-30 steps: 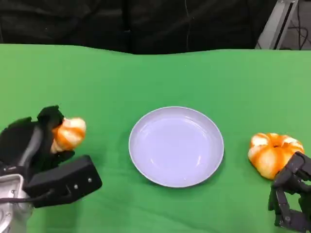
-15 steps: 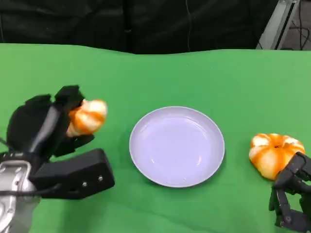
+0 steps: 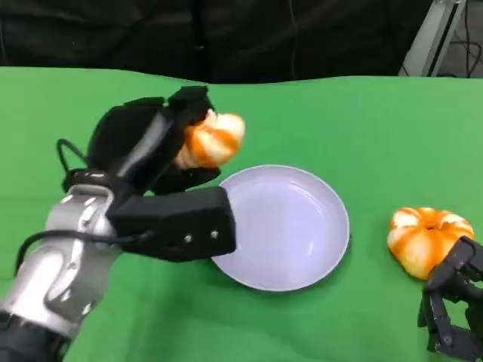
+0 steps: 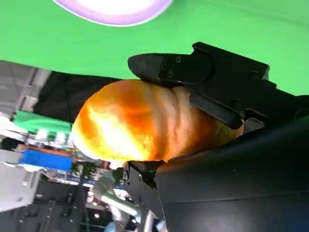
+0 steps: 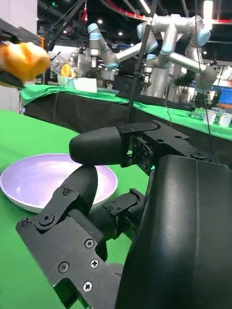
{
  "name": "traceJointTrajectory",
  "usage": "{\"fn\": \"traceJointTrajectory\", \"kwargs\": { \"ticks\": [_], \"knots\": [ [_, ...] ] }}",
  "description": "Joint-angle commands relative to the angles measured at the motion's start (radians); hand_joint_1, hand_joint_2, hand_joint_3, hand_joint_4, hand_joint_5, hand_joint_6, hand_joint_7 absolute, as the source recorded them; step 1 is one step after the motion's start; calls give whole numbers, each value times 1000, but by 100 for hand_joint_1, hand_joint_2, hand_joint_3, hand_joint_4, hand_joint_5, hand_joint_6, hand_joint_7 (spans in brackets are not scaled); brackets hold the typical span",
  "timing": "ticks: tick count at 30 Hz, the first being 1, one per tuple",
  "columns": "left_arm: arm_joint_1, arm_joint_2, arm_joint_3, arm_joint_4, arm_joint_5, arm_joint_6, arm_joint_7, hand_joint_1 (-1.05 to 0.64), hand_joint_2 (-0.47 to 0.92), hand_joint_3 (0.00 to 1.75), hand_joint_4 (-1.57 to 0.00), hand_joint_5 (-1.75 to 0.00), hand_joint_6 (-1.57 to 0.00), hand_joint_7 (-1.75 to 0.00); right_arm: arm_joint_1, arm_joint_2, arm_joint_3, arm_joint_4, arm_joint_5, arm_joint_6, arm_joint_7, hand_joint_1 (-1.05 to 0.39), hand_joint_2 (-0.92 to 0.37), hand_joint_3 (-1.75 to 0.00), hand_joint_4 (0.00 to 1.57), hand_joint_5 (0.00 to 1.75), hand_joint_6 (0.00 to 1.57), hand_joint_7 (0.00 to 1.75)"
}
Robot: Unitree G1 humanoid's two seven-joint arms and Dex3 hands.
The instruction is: Grasp the bread from the table and place it into the plate.
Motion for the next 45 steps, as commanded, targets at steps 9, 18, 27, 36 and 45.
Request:
{"fn": "traceJointTrajectory", "kwargs": {
  "ticks": [9,18,27,36,45],
  "knots": [
    [-156,-143,-99,299,4,-85,46,-12,76,60,-77,-175,-58,-175,-1,-5,1,2,-3,-16,-8,-16,-48,-128,90,175,75,171],
    [-186,-201,-154,404,22,-91,70,-10,79,48,-74,-175,-52,-175,1,9,14,1,-4,-27,-13,-15,-48,-129,90,175,76,170],
    [-180,-218,-190,465,32,-95,73,-8,91,20,-72,-175,-47,-175,5,8,19,-7,-5,-21,-16,-15,-47,-133,90,175,76,169],
    [-170,-228,-195,477,20,-76,37,-9,92,20,-72,-175,-48,-175,13,6,21,-25,-6,-6,-19,-15,-47,-133,89,175,76,168],
    [-146,-171,-221,399,21,-61,-92,-70,92,44,-39,-15,-56,-11,7,3,20,-16,-6,-15,-15,-14,-47,-133,89,175,76,168]
  ]
}}
